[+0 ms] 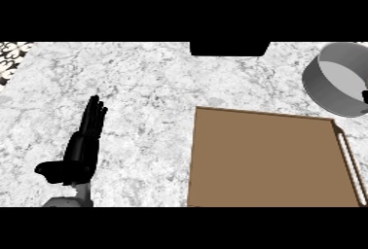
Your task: Pick the cupcake from the tray and place it in the pot
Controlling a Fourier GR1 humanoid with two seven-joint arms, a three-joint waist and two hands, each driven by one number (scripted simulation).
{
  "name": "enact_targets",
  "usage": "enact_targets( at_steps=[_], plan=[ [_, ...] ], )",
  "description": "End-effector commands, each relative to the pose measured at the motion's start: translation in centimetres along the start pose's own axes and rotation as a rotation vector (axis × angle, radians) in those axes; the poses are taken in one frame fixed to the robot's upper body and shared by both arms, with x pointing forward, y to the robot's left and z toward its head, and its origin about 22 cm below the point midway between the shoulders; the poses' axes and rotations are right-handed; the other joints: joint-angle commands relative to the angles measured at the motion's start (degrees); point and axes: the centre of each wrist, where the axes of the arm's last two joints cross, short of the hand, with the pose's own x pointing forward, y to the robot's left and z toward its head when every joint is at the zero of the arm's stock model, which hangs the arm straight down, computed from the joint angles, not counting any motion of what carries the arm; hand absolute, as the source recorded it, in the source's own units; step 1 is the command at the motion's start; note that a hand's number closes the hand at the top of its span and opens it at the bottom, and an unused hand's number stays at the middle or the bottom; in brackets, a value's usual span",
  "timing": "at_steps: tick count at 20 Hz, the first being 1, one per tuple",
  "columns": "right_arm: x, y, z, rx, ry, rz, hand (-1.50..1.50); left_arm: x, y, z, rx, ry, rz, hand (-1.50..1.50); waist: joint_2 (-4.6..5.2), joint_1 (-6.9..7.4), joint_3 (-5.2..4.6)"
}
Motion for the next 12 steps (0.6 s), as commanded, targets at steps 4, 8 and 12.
enact_targets(
  at_steps=[4,8,12],
  plan=[
    [-4.7,2.4,-1.9,0.162,0.029,-0.02,1.5,0.2,0.6,1.2,-0.02,0.004,0.0,0.0,-0.01,0.43,0.01],
    [-6.0,6.6,-1.3,0.21,0.101,0.037,1.5,-1.1,-1.2,1.7,-0.024,-0.006,0.012,0.0,0.22,0.78,0.03],
    [-9.0,7.4,-0.5,0.328,0.244,0.088,1.5,0.5,-1.1,-0.3,-0.018,-0.015,0.004,0.0,0.47,1.19,0.09]
  ],
)
